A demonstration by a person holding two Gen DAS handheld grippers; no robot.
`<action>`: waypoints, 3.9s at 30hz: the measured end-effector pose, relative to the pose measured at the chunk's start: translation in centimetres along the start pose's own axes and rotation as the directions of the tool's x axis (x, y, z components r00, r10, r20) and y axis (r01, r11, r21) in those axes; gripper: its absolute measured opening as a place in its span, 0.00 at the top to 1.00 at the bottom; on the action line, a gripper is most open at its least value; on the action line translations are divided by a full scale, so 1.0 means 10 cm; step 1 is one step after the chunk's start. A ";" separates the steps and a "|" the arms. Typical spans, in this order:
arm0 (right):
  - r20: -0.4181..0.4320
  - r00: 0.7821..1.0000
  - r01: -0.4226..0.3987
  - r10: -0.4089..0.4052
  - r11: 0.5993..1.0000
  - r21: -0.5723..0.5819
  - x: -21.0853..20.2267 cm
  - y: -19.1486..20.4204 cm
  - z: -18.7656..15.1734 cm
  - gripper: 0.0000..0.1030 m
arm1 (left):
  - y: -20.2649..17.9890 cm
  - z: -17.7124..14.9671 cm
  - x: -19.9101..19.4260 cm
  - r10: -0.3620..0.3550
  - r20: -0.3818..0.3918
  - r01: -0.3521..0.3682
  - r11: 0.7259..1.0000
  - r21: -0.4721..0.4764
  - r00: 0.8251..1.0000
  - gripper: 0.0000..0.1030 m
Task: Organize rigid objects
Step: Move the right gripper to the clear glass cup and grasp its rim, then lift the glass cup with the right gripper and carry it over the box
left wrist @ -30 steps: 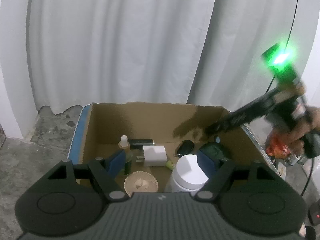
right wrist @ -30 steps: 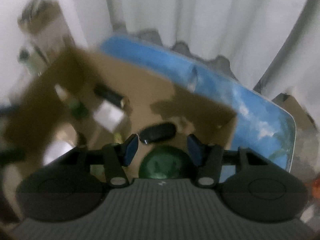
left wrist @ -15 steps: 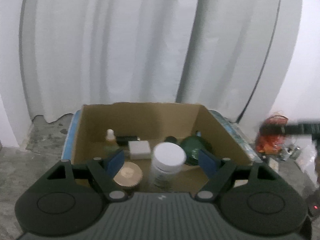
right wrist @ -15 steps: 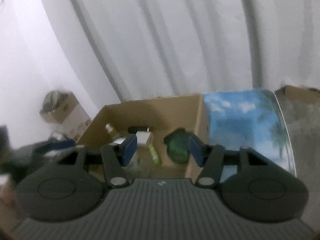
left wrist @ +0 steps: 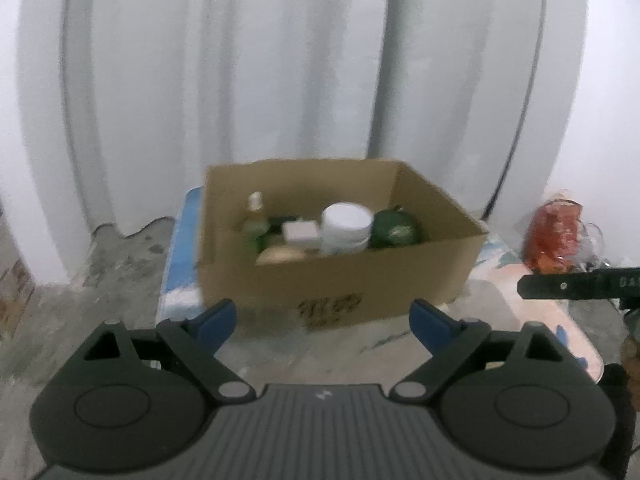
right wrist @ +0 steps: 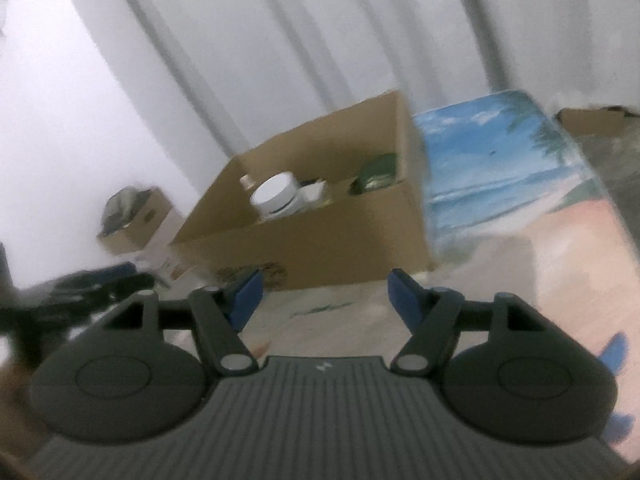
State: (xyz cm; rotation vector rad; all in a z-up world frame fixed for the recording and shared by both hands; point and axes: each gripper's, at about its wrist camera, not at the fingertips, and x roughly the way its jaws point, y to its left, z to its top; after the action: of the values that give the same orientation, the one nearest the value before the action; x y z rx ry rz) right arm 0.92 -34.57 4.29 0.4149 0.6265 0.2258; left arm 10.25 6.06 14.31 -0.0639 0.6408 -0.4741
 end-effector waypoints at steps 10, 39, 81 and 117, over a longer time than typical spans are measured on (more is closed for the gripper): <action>-0.116 0.979 -0.170 0.165 0.985 -0.029 0.57 0.74 0.00 0.32 | 0.17 -0.35 0.34 0.064 -0.057 -0.059 0.995 0.086 0.996 0.03; -0.243 0.969 -0.059 0.044 0.997 -0.054 1.87 1.20 -0.17 0.75 | 0.43 -0.47 0.89 -0.007 -0.134 0.007 1.000 0.000 0.991 0.31; -0.181 0.983 0.036 -0.037 0.999 -0.011 1.10 0.53 -0.44 0.77 | -0.47 -0.44 0.96 -0.134 -0.221 0.166 0.977 0.134 0.966 0.27; -0.108 0.993 0.015 -0.039 0.977 -0.214 1.29 0.04 1.43 0.77 | -0.83 1.25 1.75 -0.211 -0.195 0.241 0.960 0.142 0.958 0.28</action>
State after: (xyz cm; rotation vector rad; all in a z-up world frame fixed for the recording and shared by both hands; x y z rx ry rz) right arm 19.75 -34.40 8.18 0.1879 0.7094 0.2881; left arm 26.51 -10.22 16.23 0.0627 0.7718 -0.7597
